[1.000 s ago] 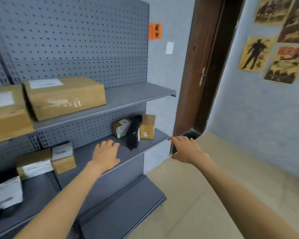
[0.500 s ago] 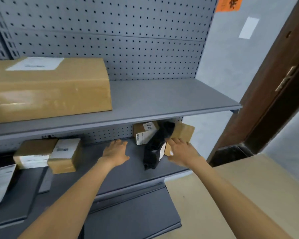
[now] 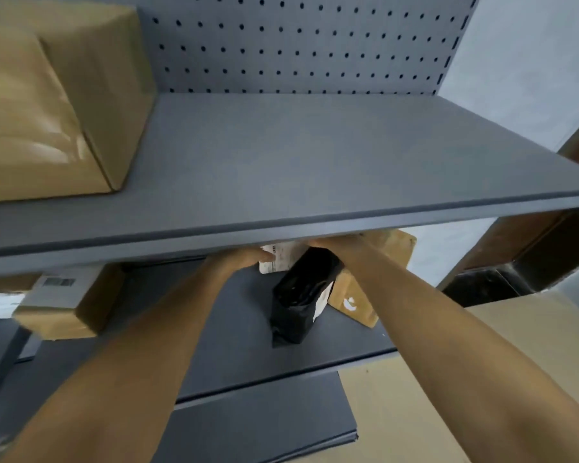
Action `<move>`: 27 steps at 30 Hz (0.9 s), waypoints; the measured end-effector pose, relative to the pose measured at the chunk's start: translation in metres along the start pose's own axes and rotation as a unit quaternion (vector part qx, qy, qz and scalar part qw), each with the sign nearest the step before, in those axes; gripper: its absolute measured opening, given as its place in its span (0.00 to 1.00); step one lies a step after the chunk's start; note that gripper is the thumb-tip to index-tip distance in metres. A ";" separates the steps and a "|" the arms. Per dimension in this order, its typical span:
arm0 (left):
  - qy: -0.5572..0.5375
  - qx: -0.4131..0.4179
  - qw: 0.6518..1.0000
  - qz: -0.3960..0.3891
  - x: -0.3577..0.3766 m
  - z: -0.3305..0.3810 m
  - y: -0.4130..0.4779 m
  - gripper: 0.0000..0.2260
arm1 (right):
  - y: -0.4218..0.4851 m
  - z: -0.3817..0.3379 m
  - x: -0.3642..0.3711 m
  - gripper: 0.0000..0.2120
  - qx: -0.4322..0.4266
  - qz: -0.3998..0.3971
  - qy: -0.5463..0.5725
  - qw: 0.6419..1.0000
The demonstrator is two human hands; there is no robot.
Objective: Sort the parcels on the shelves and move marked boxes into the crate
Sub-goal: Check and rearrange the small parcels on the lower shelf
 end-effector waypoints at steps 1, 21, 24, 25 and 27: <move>-0.003 0.004 1.000 0.009 0.004 -0.001 0.005 0.25 | 0.010 0.002 0.005 0.07 0.004 -0.008 0.008 1.000; -0.196 0.109 0.965 0.139 -0.074 -0.024 -0.060 0.23 | 0.026 -0.060 0.037 0.37 -0.048 0.097 -0.045 0.993; -0.229 0.088 0.963 0.112 -0.105 -0.040 -0.092 0.12 | -0.001 -0.085 0.052 0.31 -0.074 0.021 0.071 0.994; -0.245 0.085 0.960 0.106 -0.112 -0.045 -0.101 0.09 | -0.012 -0.094 0.060 0.29 -0.087 -0.017 0.123 0.988; -0.264 0.071 0.956 0.104 -0.121 -0.056 -0.119 0.08 | -0.034 -0.107 0.077 0.26 -0.094 -0.084 0.224 0.966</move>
Point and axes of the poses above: each hand's wrist, its own y-axis towards the middle knuckle, its own x-axis out of the palm, z = x × y, the point moved 6 cm from there along y, towards the middle knuckle, and after that the axes turned 8 degrees about x, right-handed, at the moved point
